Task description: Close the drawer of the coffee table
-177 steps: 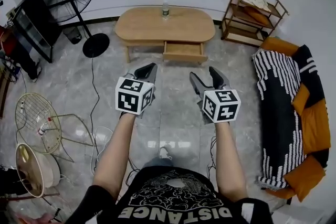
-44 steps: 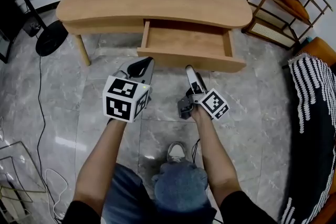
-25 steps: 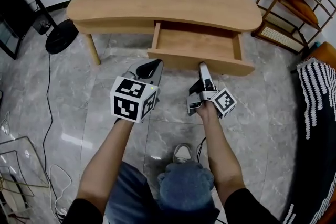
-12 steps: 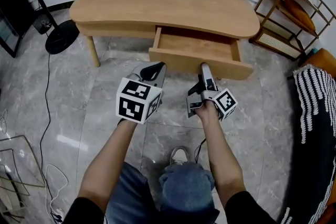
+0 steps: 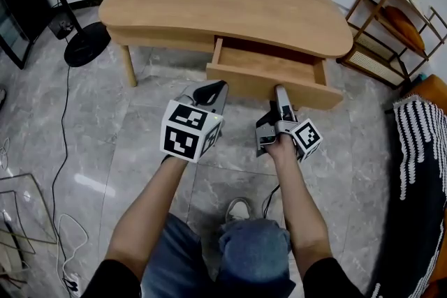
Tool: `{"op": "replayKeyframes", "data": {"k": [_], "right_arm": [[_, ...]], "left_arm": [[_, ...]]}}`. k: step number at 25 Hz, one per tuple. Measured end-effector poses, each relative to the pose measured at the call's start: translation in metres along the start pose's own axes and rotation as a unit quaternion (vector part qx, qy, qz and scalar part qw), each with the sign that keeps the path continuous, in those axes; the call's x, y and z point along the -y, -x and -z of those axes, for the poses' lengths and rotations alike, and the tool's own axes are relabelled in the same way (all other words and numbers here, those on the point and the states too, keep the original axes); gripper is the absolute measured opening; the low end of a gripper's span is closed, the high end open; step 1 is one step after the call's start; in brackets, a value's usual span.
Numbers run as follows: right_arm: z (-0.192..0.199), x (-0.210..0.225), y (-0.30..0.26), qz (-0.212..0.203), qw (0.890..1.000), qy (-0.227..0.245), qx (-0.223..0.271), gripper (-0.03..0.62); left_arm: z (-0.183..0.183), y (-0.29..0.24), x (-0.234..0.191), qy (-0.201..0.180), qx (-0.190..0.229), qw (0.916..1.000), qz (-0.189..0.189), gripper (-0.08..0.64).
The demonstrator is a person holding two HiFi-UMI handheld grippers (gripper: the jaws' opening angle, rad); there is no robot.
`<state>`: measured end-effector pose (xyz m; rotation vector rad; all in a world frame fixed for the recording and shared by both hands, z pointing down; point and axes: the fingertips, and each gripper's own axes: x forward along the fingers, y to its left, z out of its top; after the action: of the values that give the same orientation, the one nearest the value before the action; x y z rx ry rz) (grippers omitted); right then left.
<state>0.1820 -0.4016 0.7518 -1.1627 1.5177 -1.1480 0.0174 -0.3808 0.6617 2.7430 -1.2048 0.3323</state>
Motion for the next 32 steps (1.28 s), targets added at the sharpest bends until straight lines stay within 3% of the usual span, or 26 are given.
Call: {"op": "replayKeyframes", "data": {"k": [14,26,32], "right_arm": [[-0.015,0.006,-0.041,-0.006,1.000,0.001,0.000,0.400],[-0.030,0.013,-0.080,0.013,1.000,-0.004,-0.006,0.399],[-0.038,0.015,-0.098,0.011,1.000,-0.001,-0.008,0.400]], "left_arm": [[-0.003,-0.022,-0.018,0.005,0.005,0.9999,-0.011,0.002],[-0.006,-0.054,-0.031,0.002,0.005,0.9998,-0.017,0.002],[-0.012,-0.073,-0.031,-0.013,0.001,0.9998,-0.017,0.002]]}}
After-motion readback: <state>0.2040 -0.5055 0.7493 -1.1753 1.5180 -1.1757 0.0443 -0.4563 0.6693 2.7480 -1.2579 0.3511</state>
